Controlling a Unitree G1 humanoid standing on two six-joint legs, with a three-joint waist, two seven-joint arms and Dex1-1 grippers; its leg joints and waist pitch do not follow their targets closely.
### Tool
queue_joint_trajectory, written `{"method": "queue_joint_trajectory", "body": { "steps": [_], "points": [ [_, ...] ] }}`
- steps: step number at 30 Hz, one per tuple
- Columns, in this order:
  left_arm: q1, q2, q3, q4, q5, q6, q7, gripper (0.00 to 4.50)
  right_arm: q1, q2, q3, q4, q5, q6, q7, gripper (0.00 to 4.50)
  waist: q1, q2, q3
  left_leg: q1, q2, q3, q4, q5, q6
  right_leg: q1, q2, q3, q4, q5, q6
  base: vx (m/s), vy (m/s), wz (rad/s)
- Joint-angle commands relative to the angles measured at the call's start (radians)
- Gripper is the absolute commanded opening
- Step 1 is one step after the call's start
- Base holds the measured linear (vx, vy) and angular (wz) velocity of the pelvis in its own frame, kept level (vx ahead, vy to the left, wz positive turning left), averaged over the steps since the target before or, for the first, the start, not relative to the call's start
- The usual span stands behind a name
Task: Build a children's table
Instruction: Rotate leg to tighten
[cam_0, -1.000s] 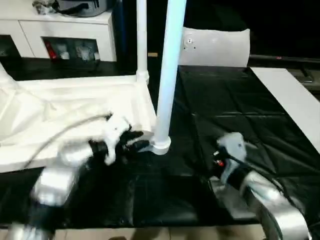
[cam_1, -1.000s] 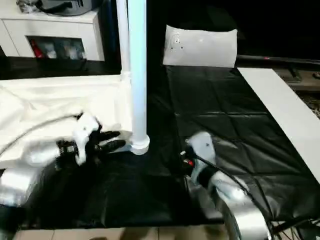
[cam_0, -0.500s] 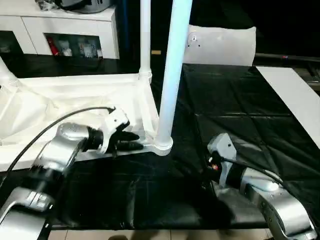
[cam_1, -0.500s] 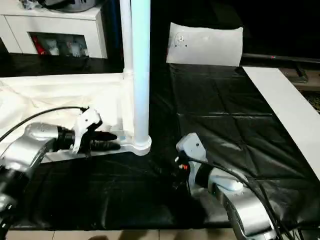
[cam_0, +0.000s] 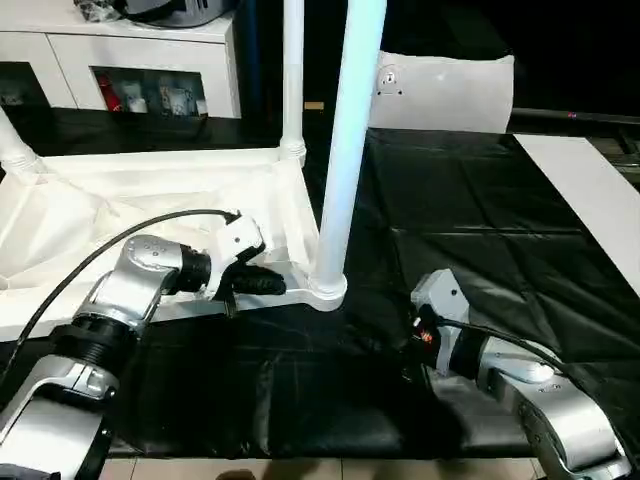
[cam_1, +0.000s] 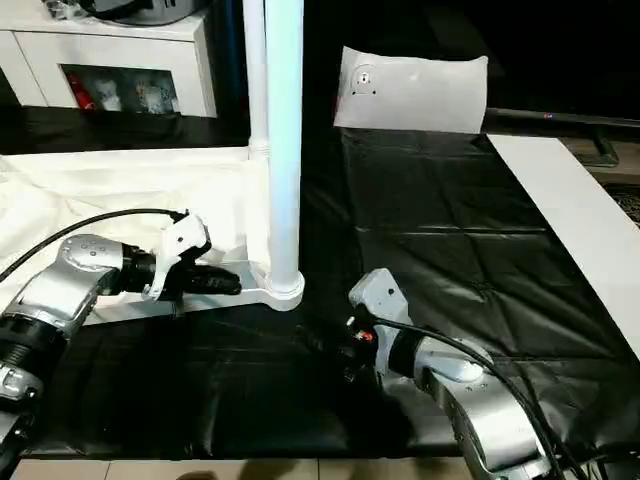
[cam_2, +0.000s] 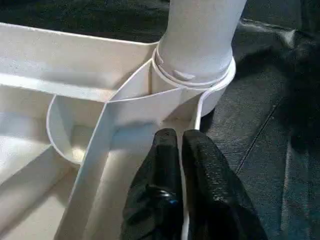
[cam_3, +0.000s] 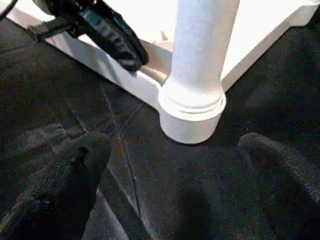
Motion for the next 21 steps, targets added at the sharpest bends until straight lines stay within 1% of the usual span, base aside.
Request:
{"method": "queue_joint_trajectory", "body": {
  "steps": [1, 2, 3, 4, 7, 9, 10, 12, 15, 19, 20, 21],
  "points": [
    [-0.01, -0.005, 0.003, 0.012, -0.005, 0.036, -0.017, 0.32, -0.016, -0.008, 0.003, 0.004, -0.008, -0.01, -0.001, 4.5, 0.004, 0.011, -0.045, -0.003, 0.076, -0.021, -0.08, -0.092, 0.013, 0.035, -0.134, 0.065, -0.075, -0.035, -0.22, 0.0, 0.0, 0.0],
    [-0.013, -0.003, 0.005, 0.003, -0.015, 0.065, -0.033, 0.32, -0.017, -0.007, 0.005, 0.009, -0.011, -0.014, -0.001, 4.5, 0.003, 0.011, -0.045, -0.003, 0.075, -0.02, -0.08, -0.09, 0.01, 0.035, -0.133, 0.065, -0.074, -0.031, -0.221, 0.0, 0.0, 0.0],
    [-0.013, -0.001, 0.005, 0.001, -0.015, 0.068, -0.037, 0.47, -0.017, -0.007, 0.005, 0.01, -0.012, -0.015, -0.001, 4.5, 0.004, 0.009, -0.045, -0.004, 0.075, -0.019, -0.08, -0.088, 0.013, 0.035, -0.134, 0.065, -0.075, -0.031, -0.221, 0.0, 0.0, 0.0],
    [-0.013, -0.001, 0.005, -0.001, -0.015, 0.07, -0.04, 0.56, -0.018, -0.006, 0.006, 0.011, -0.012, -0.016, -0.001, 4.5, 0.004, 0.01, -0.045, -0.003, 0.075, -0.019, -0.08, -0.086, 0.013, 0.035, -0.133, 0.066, -0.075, -0.03, -0.22, 0.0, 0.0, 0.0],
    [-0.009, 0.006, -0.009, -0.002, 0.003, 0.057, -0.044, 0.71, -0.02, -0.008, 0.013, 0.019, -0.02, -0.024, 0.002, 4.5, 0.005, 0.01, -0.045, -0.004, 0.075, -0.018, -0.081, -0.087, 0.015, 0.035, -0.134, 0.066, -0.076, -0.028, -0.219, 0.0, 0.0, 0.0],
    [-0.007, 0.01, -0.019, 0.006, 0.02, 0.04, -0.044, 0.99, -0.02, -0.004, 0.017, 0.024, -0.022, -0.03, 0.003, 4.5, 0.005, 0.014, -0.044, -0.003, 0.077, -0.02, -0.082, -0.091, 0.014, 0.034, -0.133, 0.066, -0.077, -0.036, -0.217, 0.0, 0.0, 0.0],
    [-0.007, 0.01, -0.019, 0.006, 0.02, 0.04, -0.044, 1.06, -0.02, -0.004, 0.017, 0.024, -0.022, -0.03, 0.003, 4.5, 0.004, 0.013, -0.044, -0.003, 0.077, -0.019, -0.082, -0.092, 0.014, 0.034, -0.133, 0.066, -0.077, -0.034, -0.217, 0.0, 0.0, 0.0],
    [-0.008, 0.013, -0.029, 0.016, 0.038, 0.022, -0.039, 1.06, -0.02, -0.001, 0.019, 0.027, -0.02, -0.033, 0.002, 4.5, 0.004, 0.013, -0.043, -0.003, 0.077, -0.019, -0.084, -0.104, 0.012, 0.034, -0.133, 0.066, -0.08, -0.052, -0.213, 0.0, 0.0, 0.0],
    [-0.01, 0.013, -0.036, 0.035, 0.057, -0.008, -0.029, 1.06, -0.022, 0.001, 0.02, 0.029, -0.02, -0.036, 0.0, 4.5, 0.004, 0.015, -0.043, -0.003, 0.077, -0.02, -0.084, -0.109, 0.009, 0.033, -0.133, 0.067, -0.08, -0.054, -0.212, 0.0, 0.0, 0.0],
    [-0.014, 0.01, -0.038, 0.05, 0.07, -0.029, -0.012, 1.06, -0.023, 0.002, 0.02, 0.031, -0.022, -0.039, -0.003, 4.5, 0.004, 0.016, -0.044, -0.002, 0.079, -0.02, -0.084, -0.103, 0.008, 0.033, -0.134, 0.067, -0.077, -0.025, -0.219, 0.0, 0.0, 0.0],
    [-0.015, 0.008, -0.036, 0.054, 0.071, -0.036, -0.01, 1.06, -0.023, 0.002, 0.019, 0.031, -0.023, -0.039, -0.004, 4.5, 0.003, 0.015, -0.044, -0.004, 0.078, -0.02, -0.084, -0.102, 0.009, 0.034, -0.133, 0.067, -0.076, -0.016, -0.221, 0.0, 0.0, 0.0],
    [-0.015, 0.008, -0.036, 0.054, 0.071, -0.036, -0.01, 1.06, -0.023, 0.002, 0.019, 0.031, -0.023, -0.039, -0.004, 4.5, 0.003, 0.015, -0.043, -0.003, 0.078, -0.02, -0.084, -0.102, 0.01, 0.033, -0.134, 0.067, -0.076, -0.015, -0.222, 0.0, 0.0, 0.0]
  ]
}}
